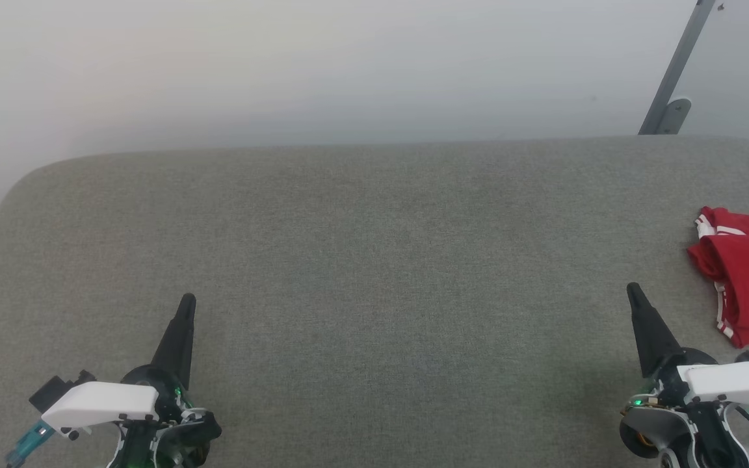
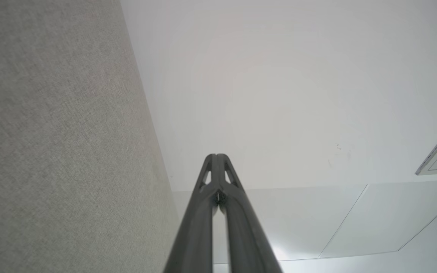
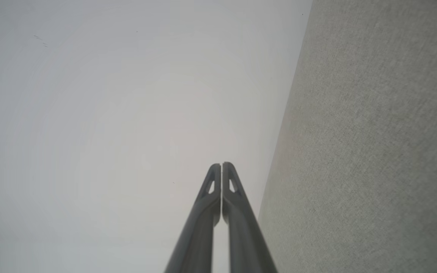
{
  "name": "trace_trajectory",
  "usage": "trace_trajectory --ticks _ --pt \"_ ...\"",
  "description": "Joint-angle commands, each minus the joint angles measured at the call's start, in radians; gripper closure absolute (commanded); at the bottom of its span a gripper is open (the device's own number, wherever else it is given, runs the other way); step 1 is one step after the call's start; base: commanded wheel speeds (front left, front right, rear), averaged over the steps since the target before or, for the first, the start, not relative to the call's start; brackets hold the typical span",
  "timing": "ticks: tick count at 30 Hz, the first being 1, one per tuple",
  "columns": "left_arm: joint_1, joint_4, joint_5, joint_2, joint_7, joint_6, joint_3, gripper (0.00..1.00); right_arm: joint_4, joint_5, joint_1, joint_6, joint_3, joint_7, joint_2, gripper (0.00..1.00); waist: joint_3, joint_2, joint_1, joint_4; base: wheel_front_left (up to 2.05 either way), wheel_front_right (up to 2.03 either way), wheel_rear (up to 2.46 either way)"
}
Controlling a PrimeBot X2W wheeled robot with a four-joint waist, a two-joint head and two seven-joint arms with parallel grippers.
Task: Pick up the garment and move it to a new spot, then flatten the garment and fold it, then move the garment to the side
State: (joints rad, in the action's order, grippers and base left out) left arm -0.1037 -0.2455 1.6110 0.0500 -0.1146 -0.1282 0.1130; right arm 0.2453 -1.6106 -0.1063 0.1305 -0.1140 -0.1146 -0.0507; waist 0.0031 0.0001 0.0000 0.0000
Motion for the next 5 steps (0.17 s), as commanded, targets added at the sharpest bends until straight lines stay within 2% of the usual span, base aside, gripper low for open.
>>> trace_trajectory --ticks 1,5 --pt "-0.012 0.000 0.004 -0.003 -0.002 -0.005 0.002 1.00 -0.003 -0.004 -0.005 0.000 -0.001 -0.002 0.003 1.00 0.000 -0.0001 0.0000 0.000 0.00 0.00 0.00" --pt "-0.012 0.000 0.004 -0.003 -0.002 -0.005 0.002 1.00 -0.003 -0.004 -0.005 0.000 -0.001 -0.002 0.003 1.00 0.000 -0.0001 0.0000 0.000 0.00 0.00 0.00"
